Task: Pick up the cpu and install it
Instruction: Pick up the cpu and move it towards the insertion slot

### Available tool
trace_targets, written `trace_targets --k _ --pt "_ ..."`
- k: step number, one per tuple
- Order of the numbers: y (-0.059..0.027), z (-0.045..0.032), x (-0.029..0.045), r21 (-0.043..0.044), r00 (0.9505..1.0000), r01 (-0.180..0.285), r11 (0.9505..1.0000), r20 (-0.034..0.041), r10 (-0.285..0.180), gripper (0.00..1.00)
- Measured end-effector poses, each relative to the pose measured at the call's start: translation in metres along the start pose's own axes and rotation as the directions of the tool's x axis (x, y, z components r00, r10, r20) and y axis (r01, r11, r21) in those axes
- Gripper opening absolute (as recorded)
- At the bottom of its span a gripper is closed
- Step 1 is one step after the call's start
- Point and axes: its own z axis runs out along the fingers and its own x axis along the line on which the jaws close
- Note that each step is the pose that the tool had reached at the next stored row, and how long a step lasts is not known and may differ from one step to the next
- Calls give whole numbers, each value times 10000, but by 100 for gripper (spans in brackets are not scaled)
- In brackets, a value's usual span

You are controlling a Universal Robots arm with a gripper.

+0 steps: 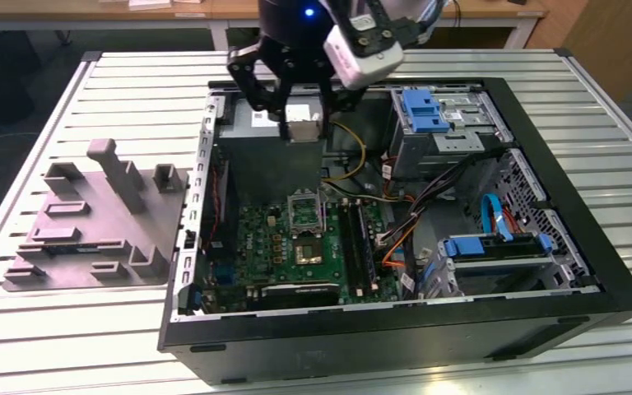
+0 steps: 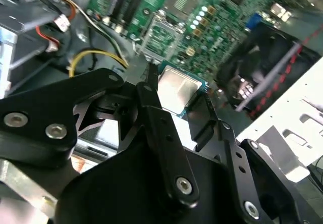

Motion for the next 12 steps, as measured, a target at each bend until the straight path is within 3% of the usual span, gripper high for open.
trace_targets --k 8,12 --pt "0 11 -343 -1 10000 -1 10000 -8 1 47" --pt "0 11 -361 0 10000 -1 10000 -8 1 47"
